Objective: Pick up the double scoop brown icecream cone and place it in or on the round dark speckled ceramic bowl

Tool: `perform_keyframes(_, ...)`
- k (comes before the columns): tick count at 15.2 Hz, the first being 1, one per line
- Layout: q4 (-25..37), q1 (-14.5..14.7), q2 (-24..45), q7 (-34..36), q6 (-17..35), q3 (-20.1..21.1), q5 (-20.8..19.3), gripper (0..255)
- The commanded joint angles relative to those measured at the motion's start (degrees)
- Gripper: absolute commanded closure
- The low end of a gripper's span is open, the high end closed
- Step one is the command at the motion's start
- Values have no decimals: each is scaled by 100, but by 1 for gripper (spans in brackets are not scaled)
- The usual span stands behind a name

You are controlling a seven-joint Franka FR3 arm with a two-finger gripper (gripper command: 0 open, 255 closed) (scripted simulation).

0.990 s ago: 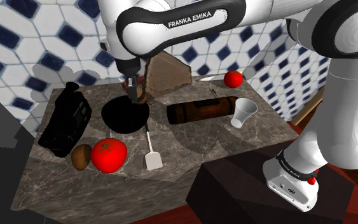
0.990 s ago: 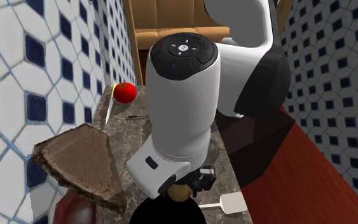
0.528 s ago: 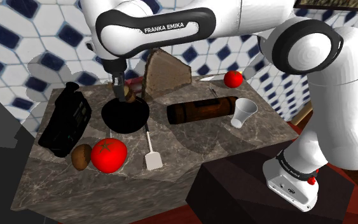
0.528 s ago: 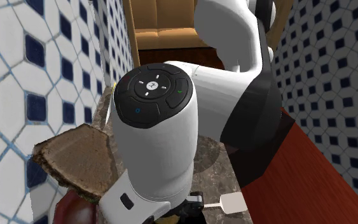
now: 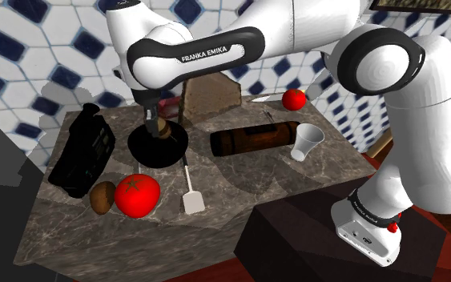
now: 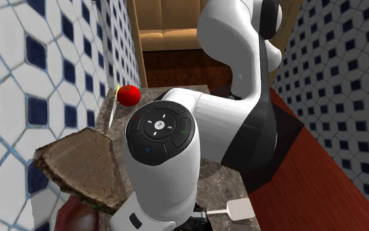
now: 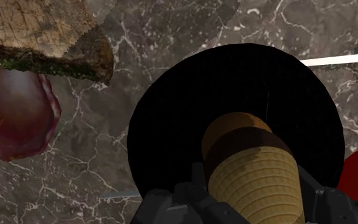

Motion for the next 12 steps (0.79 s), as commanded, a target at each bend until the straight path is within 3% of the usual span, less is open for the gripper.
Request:
perform_keyframes(1, -54, 1, 62, 13, 119, -11, -17, 255)
perform_keyframes(11, -118, -2, 96, 23, 214, -17, -30, 255)
perform_keyframes(12, -94, 3, 106, 24, 201, -18, -31, 0)
